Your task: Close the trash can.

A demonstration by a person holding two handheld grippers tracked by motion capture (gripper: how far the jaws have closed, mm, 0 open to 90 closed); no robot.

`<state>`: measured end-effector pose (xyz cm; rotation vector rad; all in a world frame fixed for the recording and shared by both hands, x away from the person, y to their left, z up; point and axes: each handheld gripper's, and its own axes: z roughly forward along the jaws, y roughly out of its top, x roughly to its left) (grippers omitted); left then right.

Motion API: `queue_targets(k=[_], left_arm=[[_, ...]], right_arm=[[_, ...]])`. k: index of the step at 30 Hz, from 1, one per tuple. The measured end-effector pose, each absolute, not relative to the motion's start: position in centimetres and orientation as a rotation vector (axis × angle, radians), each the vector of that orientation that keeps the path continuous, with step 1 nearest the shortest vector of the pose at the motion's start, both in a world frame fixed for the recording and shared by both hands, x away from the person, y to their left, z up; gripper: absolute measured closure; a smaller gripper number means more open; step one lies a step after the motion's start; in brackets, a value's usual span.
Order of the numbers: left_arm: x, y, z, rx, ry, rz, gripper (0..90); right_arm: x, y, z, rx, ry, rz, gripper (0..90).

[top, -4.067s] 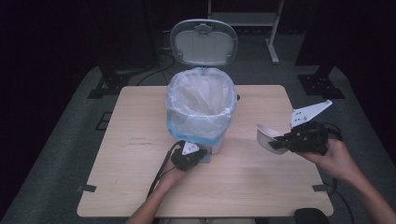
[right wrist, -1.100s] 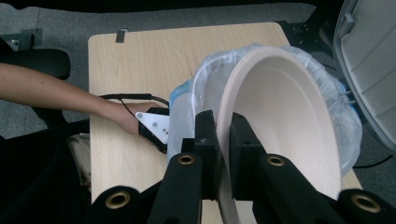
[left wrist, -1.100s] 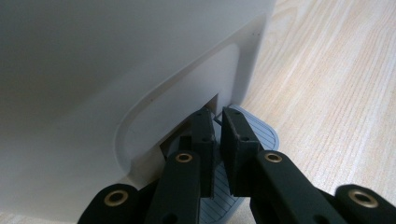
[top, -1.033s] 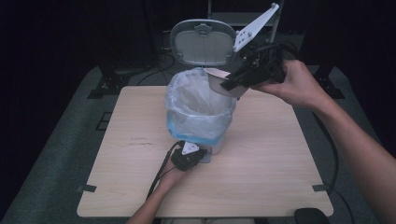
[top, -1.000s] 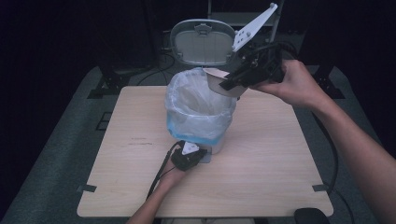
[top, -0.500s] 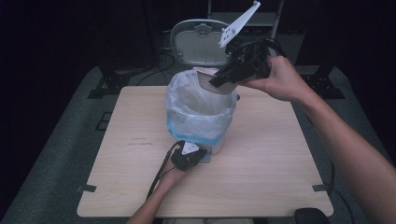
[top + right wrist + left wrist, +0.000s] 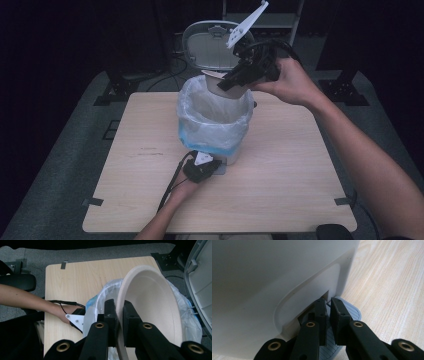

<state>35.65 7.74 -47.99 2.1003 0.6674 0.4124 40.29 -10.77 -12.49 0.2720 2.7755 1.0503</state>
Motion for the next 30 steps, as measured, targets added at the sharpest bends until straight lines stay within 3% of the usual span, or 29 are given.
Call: queue_targets(k=[30], left_arm=[[35.7,7.7,-48.0,2.099,0.666,0.412,84.2]], right_arm=[[42.5,-8.8,-14.0,0.28,2.798,1.033,83.1]])
